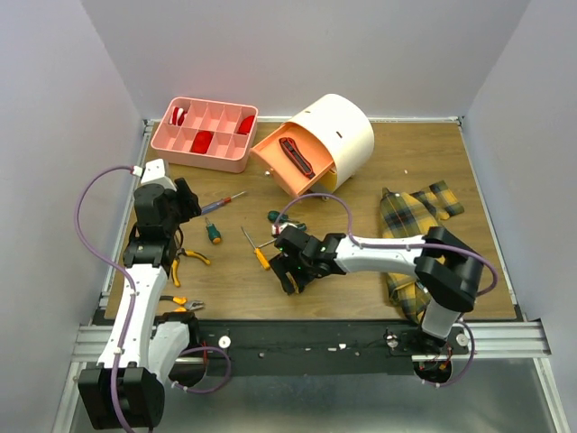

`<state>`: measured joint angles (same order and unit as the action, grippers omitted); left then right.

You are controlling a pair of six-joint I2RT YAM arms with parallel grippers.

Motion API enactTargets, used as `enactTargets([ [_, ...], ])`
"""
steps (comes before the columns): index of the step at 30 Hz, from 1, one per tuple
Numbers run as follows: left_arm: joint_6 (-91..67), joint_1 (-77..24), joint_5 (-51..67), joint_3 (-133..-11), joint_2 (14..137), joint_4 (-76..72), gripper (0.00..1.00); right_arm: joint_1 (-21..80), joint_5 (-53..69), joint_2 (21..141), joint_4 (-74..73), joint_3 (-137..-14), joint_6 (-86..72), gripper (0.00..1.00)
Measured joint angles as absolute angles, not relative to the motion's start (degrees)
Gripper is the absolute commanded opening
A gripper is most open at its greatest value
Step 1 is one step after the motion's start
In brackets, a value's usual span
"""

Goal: Sort the tools into containers

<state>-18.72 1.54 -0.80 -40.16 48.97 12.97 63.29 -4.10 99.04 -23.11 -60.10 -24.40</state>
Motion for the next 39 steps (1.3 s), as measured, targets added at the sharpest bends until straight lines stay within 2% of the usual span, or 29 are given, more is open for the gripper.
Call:
enactTargets([
  [6, -18.9, 1.5, -0.8, -39.5, 47.9, 13.0, 0.66, 63.3, -6.5, 104.3, -23.7, -65.2, -29.1, 0.52],
  [12, -19.5, 1.5, -0.8, -39.5, 47.9, 13.0, 0.67, 63.4, -8.3, 106.1, -24.1, -67.2, -31.2, 0.51],
  [16, -19.8, 1.5, -0.8, -39.5, 47.9, 13.0, 0.67, 63.5, -8.8, 105.9, -23.8, -66.5, -30.6, 0.35],
  [20, -20.1, 1.5, -0.8, -38.9, 47.7, 12.9, 0.68, 64.4, -9.9, 104.0, -21.6, -63.3, -28.0, 0.29],
  [23, -20.2, 1.5, -0.8, -38.5, 47.7, 12.9, 0.68, 65.3, -10.5, 102.4, -19.0, -60.6, -25.7, 0.12],
  [24, -20.2, 1.5, -0.8, -38.5, 47.7, 12.9, 0.68, 65.6, -10.6, 102.1, -18.2, -60.1, -24.9, 0.01],
  [32, -20.2, 1.5, -0.8, -38.5, 47.7, 12.9, 0.67, 66.3, -6.5, 100.3, -17.8, -60.9, -11.6, 0.01],
  [39, -20.5, 1.5, -0.4, -39.5, 49.8, 12.8, 0.67, 65.4, 2.0, 86.4, -19.2, -71.7, -3.2, 0.01],
])
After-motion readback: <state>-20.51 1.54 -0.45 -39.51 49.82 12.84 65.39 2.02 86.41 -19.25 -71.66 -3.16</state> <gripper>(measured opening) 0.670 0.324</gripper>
